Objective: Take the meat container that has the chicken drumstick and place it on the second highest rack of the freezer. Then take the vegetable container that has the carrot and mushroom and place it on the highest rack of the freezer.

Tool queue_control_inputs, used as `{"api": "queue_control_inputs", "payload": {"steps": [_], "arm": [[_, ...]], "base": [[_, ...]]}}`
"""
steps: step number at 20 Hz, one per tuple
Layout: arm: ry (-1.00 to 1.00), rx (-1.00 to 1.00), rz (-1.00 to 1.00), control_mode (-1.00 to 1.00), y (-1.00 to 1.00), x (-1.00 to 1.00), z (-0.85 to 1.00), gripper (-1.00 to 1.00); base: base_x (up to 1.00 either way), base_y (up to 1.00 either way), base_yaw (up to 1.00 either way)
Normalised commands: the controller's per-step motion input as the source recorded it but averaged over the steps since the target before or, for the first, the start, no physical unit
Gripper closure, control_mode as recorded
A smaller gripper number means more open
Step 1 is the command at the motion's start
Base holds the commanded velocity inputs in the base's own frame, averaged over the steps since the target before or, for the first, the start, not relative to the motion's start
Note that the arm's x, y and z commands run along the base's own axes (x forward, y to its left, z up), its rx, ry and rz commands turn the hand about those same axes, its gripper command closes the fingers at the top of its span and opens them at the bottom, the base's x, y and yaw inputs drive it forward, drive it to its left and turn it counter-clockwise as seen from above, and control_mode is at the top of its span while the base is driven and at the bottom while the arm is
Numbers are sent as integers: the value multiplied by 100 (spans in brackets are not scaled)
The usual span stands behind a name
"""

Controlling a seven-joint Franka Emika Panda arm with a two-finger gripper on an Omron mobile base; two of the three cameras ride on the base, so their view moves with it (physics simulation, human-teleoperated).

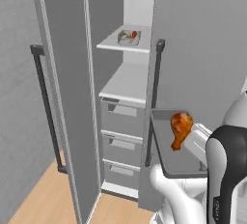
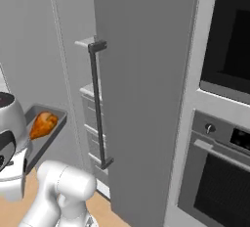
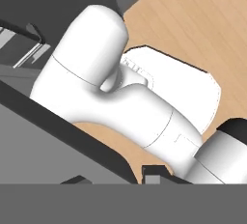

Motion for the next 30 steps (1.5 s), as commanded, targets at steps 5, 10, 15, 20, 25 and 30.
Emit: {"api": "queue_control_inputs", "payload": {"steps": [5,10,15,20,25,30], "arm": [[0,0,0,100,0,0,0,100],[0,0,0,100,0,0,0,100],[0,0,0,100,0,0,0,100],[0,0,0,100,0,0,0,100],[0,0,0,100,0,0,0,100],[-1,3,-5,-100,-29,44,0,100]], "base": [[49,98,-18],[49,6,1],[31,0,0],[34,0,0],[0,-11,0],[0,-8,0]]}}
